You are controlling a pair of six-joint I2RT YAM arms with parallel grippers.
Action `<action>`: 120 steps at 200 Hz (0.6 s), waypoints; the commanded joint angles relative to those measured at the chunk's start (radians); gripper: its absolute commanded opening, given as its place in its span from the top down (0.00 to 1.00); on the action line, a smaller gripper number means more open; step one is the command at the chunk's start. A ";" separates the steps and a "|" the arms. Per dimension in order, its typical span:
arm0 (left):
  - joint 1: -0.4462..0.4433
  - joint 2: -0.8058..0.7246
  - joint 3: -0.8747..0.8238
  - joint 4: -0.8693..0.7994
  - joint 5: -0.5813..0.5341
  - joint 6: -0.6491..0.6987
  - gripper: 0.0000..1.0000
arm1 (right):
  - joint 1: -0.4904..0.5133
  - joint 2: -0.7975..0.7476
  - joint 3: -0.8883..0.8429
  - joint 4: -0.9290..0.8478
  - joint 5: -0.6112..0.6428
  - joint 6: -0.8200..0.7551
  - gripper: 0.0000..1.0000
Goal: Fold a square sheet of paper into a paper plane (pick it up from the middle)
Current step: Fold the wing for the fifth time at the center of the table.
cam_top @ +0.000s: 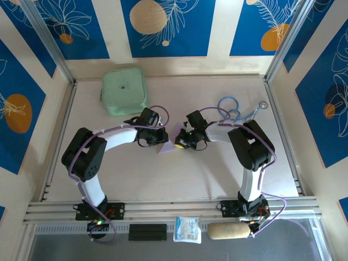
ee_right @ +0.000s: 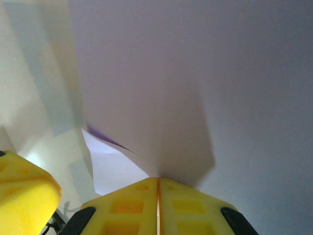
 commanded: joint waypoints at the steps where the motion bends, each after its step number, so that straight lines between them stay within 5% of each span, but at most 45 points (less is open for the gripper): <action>1: -0.002 0.005 -0.019 -0.021 0.008 -0.018 0.90 | 0.005 0.026 0.037 -0.065 -0.017 -0.036 0.90; 84: -0.006 0.090 0.001 -0.068 -0.026 -0.063 0.95 | -0.005 -0.014 0.045 -0.047 -0.021 -0.041 0.89; 120: -0.007 0.084 -0.026 -0.058 -0.058 -0.129 0.98 | -0.022 -0.127 -0.040 -0.010 0.054 0.050 0.74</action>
